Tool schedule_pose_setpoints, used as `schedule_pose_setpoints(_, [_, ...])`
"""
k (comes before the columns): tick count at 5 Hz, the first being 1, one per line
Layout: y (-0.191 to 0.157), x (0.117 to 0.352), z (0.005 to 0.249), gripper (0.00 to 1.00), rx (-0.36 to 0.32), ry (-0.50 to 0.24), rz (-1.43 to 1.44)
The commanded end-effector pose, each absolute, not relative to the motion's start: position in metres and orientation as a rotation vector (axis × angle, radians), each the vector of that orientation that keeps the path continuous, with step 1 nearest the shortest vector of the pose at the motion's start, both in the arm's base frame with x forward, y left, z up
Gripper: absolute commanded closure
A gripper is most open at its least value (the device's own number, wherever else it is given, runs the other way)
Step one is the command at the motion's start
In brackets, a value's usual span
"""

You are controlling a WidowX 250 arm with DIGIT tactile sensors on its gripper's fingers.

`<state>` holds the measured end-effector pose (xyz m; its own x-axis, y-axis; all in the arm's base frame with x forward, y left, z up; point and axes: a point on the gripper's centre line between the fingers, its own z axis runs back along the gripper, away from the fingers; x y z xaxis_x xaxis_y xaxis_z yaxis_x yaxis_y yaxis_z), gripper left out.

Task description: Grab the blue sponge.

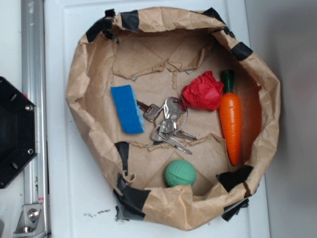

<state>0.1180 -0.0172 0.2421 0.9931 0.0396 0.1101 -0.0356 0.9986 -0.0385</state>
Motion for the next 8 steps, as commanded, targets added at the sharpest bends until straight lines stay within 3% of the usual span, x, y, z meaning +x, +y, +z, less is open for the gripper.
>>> schedule_pose_setpoints(1, [-0.017,0.118,0.242,0.0,-0.036,-0.111,0.038])
schedule_pose_setpoints(3, [0.0,0.207,0.188,0.0,0.07,-0.153,-0.223])
schedule_pose_setpoints(4, [0.009,0.233,0.148,0.0,0.051,-0.086,-0.388])
schedule_pose_setpoints(7, [0.026,0.228,0.051,0.0,0.047,0.072,-0.602])
schedule_pose_setpoints(8, [0.02,0.226,0.038,0.0,0.04,0.038,-0.673])
